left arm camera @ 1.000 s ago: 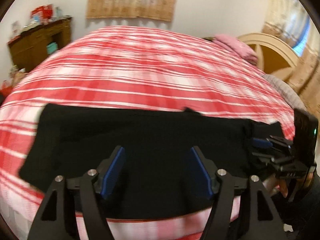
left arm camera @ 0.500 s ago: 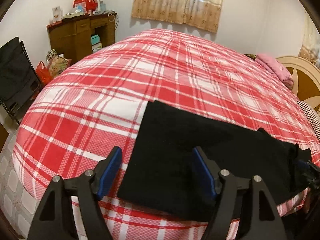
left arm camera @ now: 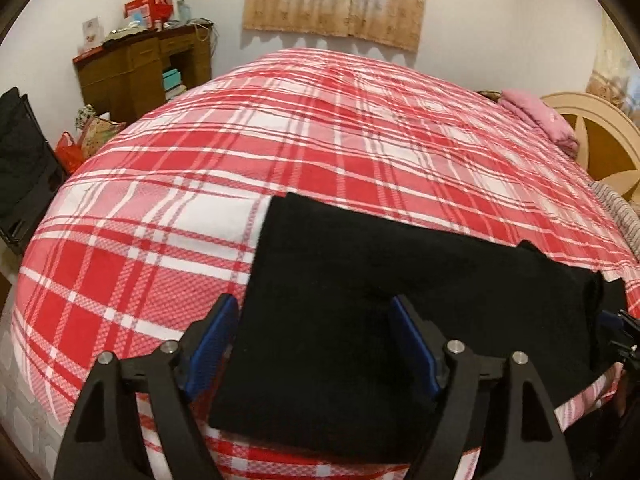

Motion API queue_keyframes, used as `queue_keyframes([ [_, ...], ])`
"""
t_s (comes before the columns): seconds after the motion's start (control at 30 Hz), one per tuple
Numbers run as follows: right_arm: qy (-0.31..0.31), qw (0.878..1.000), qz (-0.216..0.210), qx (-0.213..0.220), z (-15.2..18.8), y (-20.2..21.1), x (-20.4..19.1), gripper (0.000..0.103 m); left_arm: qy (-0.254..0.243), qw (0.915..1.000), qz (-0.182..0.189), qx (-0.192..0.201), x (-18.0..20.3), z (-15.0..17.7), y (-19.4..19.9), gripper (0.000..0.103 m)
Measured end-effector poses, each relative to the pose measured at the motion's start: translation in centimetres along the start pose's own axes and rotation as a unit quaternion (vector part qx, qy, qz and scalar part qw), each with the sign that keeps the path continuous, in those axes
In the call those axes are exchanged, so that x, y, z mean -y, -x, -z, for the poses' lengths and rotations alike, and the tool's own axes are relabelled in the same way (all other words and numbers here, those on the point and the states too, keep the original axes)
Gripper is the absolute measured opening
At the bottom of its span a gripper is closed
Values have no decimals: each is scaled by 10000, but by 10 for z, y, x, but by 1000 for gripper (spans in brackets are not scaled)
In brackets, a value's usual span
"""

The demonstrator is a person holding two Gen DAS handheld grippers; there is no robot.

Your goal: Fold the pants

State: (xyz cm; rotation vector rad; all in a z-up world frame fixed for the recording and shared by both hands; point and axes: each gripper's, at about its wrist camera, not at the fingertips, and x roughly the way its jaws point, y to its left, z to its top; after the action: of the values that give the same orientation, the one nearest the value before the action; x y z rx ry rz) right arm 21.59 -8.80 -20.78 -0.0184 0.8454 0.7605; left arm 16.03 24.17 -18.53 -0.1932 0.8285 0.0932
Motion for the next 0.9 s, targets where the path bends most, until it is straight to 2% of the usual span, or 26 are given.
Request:
queue_keyframes([
  [0.07, -28, 10000, 7, 19, 2, 0, 0, 76, 23, 10000, 5, 14, -3, -2, 0, 66],
  [0.13, -25, 10000, 12, 31, 3, 0, 0, 76, 142, 9998, 109, 54, -11, -3, 0, 61],
  [0.2, -21, 10000, 12, 41, 3, 1, 0, 76, 358, 9987, 344, 86, -20, -3, -1, 61],
  [0.3, -34, 10000, 9, 55, 3, 1, 0, 76, 495, 9975, 502, 100, -25, -5, -1, 59],
  [0.5, -34, 10000, 23, 53, 4, -1, 0, 76, 565, 9963, 649, 57, -31, -5, 0, 36],
  [0.6, -42, 10000, 15, 69, 5, -1, 0, 76, 649, 9954, 700, 91, -35, -5, 6, 15],
  [0.67, -72, 9999, -2, 88, 4, -1, 1, 76, 839, 9921, 920, 151, -39, -5, 12, 14],
  [0.9, -119, 9998, -1, 131, 5, 1, 2, 76, 946, 9865, 1249, 470, -31, -6, 35, 13],
])
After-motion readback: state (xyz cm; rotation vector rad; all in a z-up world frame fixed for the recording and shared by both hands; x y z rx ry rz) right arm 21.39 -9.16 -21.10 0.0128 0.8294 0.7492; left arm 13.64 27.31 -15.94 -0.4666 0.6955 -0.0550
